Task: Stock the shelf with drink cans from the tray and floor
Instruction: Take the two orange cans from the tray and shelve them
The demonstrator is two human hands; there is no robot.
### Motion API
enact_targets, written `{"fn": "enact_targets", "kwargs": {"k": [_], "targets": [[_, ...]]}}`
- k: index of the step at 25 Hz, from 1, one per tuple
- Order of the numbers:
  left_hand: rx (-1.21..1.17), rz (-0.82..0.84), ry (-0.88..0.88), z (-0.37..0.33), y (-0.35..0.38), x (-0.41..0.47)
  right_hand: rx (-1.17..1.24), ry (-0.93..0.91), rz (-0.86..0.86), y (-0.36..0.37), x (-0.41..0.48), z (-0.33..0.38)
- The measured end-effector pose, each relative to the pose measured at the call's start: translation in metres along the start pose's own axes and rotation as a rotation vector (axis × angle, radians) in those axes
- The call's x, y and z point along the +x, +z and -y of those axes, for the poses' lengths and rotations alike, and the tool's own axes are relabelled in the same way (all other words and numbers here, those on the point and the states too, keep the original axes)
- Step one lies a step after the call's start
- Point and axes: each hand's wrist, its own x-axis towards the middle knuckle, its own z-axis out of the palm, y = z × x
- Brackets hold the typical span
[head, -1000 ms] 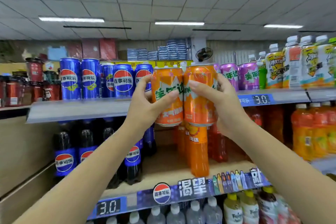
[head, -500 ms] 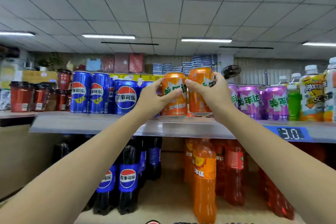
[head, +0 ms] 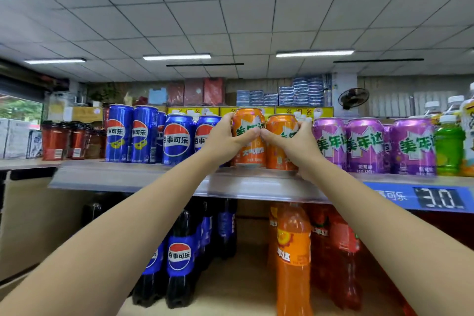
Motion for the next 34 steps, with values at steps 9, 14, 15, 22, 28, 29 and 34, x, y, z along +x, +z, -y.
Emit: {"fn": "enact_targets", "kwargs": {"k": [9, 14, 15, 22, 28, 29, 34], "targets": [[0.242, 0.067, -0.08, -0.002, 0.002, -0.002, -0.07, 0.171, 0.283, -0.018, 0.004, 0.002], [0.861, -0.317, 0.149, -0.007, 0.016, -0.025, -0.302, 0.132, 0.301, -0.031, 0.001, 0.007], [0.856, -0.351, 0.161, -0.007, 0.019, -0.028, -0.35, 0.095, 0.251, -0.029, -0.002, 0.008], [0.818, -0.437, 0.124, 0.001, 0.02, -0.031, -0.511, -0.092, 0.055, -0.01, -0.014, 0.004], [1.029, -0.436, 0.121, 0.004, 0.02, -0.026, -0.65, -0.105, 0.015, 0.003, -0.007, 0.001], [1.026, -0.432, 0.122, 0.005, 0.02, -0.026, -0.656, -0.101, 0.013, 0.005, -0.007, 0.0], [1.021, -0.429, 0.107, 0.004, 0.017, -0.022, -0.662, -0.09, -0.019, 0.011, -0.004, -0.004]]}}
